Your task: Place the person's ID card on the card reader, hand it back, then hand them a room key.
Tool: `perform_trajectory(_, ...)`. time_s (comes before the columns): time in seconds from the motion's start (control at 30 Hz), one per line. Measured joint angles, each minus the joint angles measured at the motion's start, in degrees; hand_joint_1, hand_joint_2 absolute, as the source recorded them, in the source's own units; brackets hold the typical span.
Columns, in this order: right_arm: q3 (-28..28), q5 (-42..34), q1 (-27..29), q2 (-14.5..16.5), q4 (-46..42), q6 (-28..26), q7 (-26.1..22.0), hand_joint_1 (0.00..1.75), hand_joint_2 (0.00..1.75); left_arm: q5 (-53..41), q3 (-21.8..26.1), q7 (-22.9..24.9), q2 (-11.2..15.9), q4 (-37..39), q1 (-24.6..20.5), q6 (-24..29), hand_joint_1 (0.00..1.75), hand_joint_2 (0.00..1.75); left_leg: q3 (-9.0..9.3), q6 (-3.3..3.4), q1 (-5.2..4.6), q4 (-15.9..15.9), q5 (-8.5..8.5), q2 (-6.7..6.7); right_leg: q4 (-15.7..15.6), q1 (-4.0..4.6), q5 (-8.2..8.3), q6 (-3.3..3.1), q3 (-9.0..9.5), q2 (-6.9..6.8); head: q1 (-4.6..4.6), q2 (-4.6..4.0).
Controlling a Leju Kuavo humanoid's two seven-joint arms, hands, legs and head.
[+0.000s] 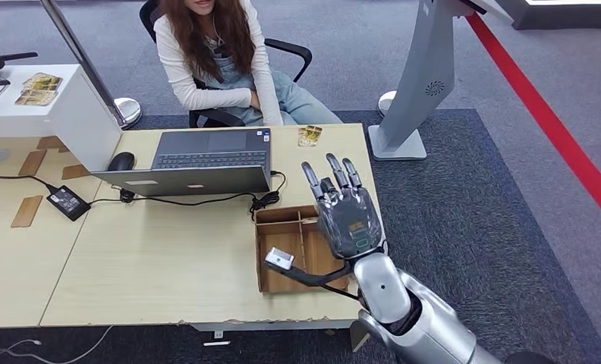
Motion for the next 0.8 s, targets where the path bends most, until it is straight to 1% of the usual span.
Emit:
perform_trajectory(0.03, 0.2, 0.9, -0.3, -0.1, 0.5, 0.0, 0.1, 0.0, 1.75, 0.1, -0.1, 0.0, 0.0, 0.0, 0.0, 0.0, 0.0, 0.0, 0.0, 0.0, 0.0, 0.0, 0.0, 0.0, 0.0, 0.0, 0.0, 0.0, 0.0, 0.0, -0.01, -0.01)
perform_trajectory(0.07, 0.4, 1.3, -0.4, -0.2, 1.0, 0.0, 0.2, 0.2, 1.75, 0.1, -0.2, 0.0, 0.0, 0.0, 0.0, 0.0, 0.0, 0.0, 0.0, 0.0, 0.0, 0.0, 0.0, 0.0, 0.0, 0.0, 0.0, 0.0, 0.0, 0.0, -0.01, -0.01)
perform_trajectory(0.17, 0.7, 1.5, -0.6, -0.4, 2.2, -0.3, 0.5, 1.51, 1.75, 0.3, -0.4, 0.2, 0.0, 0.0, 0.0, 0.0, 0.0, 0.0, 0.0, 0.0, 0.0, 0.0, 0.0, 0.0, 0.0, 0.0, 0.0, 0.0, -0.01, 0.0, -0.01, 0.0)
perform_trajectory(0.2, 0.8, 1.5, -0.6, -0.5, 2.6, -0.4, 0.5, 1.75, 1.75, 0.3, -0.4, 0.3, 0.0, 0.0, 0.0, 0.0, 0.0, 0.0, 0.0, 0.0, 0.0, 0.0, 0.0, 0.0, 0.0, 0.0, 0.0, 0.0, -0.01, 0.0, -0.01, 0.0)
perform_trajectory(0.8, 0.2, 1.2, -1.4, -2.3, 4.3, 0.4, 1.7, 1.75, 1.75, 0.9, -0.4, 0.5, 0.0, 0.0, 0.0, 0.1, 0.0, 0.0, 0.01, 0.0, 0.0, 0.0, 0.0, 0.0, 0.0, 0.0, 0.0, 0.0, -0.01, 0.0, -0.01, -0.01)
